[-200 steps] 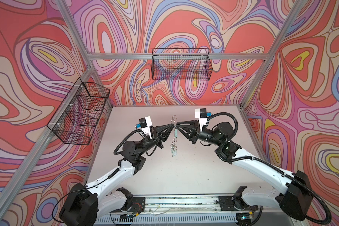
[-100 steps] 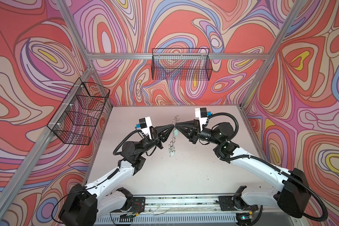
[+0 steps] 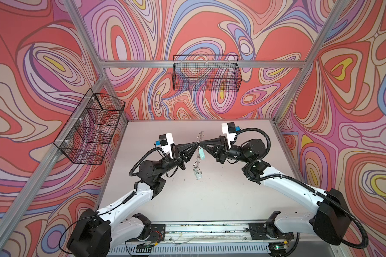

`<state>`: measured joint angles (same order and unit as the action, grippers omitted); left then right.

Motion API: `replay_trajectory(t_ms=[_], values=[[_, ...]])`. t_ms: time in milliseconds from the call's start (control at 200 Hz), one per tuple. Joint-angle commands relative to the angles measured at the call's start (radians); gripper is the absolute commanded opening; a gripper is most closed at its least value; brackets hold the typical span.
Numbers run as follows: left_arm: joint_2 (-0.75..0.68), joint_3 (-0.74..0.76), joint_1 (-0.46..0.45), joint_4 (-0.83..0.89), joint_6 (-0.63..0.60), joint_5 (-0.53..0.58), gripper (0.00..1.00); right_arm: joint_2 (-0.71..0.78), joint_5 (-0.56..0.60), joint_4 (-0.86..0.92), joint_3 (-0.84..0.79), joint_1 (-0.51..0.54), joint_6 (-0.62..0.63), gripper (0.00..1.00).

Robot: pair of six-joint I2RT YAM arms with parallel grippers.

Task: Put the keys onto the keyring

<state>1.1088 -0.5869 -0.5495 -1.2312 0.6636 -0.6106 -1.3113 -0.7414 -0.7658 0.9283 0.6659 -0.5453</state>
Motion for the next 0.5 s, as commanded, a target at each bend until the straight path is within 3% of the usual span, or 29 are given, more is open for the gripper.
replay_trajectory(t_ms=[0, 245, 376, 491], values=[[-0.002, -0.022, -0.003, -0.08, 0.013, -0.028, 0.0, -0.016, -0.041, -0.026, 0.005, 0.001, -0.016, 0.0], [0.004, -0.013, 0.0, -0.079, 0.018, -0.024, 0.0, 0.001, -0.042, -0.006, -0.006, -0.016, 0.008, 0.0], [0.001, 0.002, 0.039, -0.067, 0.041, -0.036, 0.12, 0.012, -0.071, 0.024, -0.022, -0.084, 0.02, 0.0], [-0.006, -0.009, 0.106, -0.003, 0.077, -0.096, 0.13, 0.022, -0.119, 0.189, 0.01, -0.114, 0.14, 0.0]])
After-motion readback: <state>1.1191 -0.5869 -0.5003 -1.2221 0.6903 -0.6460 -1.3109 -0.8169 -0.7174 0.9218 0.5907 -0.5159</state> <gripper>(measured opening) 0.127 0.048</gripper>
